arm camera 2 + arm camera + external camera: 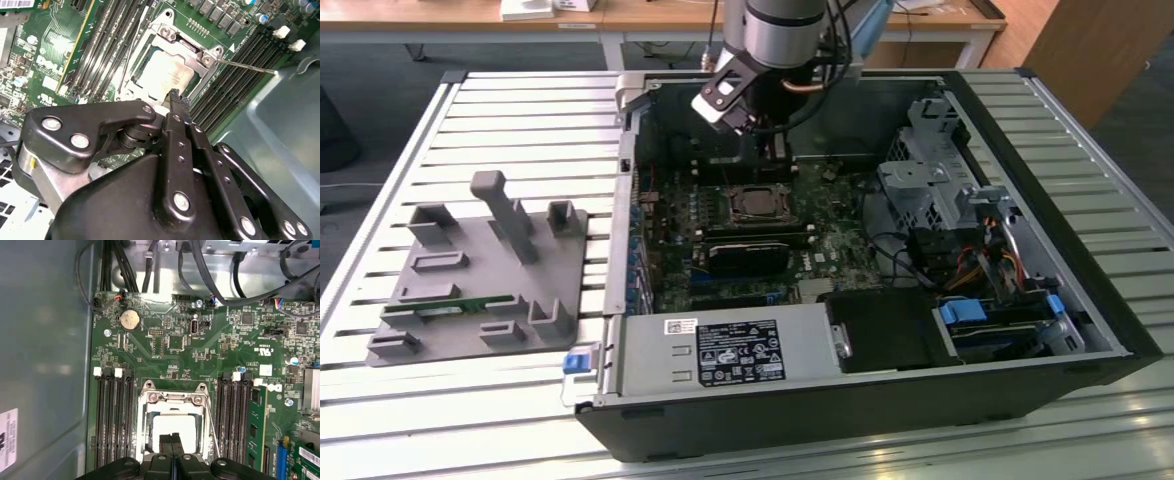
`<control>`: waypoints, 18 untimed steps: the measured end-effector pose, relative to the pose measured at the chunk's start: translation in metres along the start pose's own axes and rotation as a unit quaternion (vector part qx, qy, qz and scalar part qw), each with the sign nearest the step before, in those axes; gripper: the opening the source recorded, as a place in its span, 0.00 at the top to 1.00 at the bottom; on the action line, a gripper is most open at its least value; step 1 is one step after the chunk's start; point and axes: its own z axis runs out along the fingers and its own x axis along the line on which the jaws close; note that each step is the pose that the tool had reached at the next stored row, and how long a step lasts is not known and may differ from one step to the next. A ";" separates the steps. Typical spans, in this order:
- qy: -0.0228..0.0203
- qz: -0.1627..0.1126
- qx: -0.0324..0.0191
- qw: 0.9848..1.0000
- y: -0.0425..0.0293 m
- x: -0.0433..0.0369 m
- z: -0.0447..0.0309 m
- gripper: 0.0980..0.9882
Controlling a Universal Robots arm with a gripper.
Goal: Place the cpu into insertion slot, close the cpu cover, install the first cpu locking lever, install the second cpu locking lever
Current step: 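Install the first cpu locking lever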
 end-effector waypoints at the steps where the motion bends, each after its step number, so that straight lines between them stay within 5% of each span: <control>1: 0.000 0.000 0.000 1.000 0.0000 0.0000 -0.0015 0.99; 18: 0.000 0.000 -0.002 1.000 -0.0002 0.0002 -0.0152 0.99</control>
